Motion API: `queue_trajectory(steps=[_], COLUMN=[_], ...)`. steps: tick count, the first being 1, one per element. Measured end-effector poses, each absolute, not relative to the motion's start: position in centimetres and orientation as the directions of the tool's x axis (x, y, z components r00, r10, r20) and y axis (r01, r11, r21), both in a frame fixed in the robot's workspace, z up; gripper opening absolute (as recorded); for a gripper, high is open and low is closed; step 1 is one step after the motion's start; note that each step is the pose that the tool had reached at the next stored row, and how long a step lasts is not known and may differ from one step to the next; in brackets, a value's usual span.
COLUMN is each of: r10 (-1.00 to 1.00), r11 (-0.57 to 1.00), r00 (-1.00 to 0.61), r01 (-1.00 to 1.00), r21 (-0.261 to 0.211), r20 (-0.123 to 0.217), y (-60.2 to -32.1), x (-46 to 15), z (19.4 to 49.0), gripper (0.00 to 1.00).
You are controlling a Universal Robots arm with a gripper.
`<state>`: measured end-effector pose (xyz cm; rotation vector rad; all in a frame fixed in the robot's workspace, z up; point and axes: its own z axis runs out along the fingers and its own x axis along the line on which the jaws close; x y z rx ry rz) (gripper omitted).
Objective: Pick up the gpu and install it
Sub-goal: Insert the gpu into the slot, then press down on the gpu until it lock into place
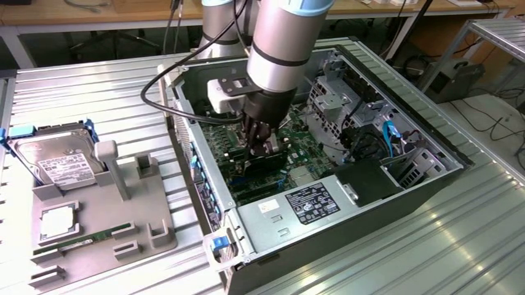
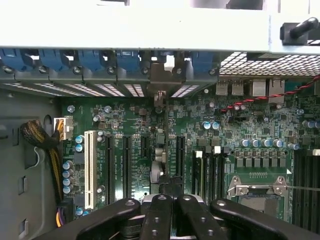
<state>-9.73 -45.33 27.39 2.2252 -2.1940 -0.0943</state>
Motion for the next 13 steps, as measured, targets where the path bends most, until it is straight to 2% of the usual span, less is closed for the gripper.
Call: queue_trajectory(steps=[5, 13], r10=[-0.999, -0.999], r11=[-0.015, -0.015], r00=[0.013, 0.013], r01=[-0.998, -0.998], r21=[0.054, 0.054], r20=[-0.03, -0.03], y=[-45.3, -45.3], x=[-9.7, -9.7], z=[29.4, 29.8], gripper=[0.11, 0.11])
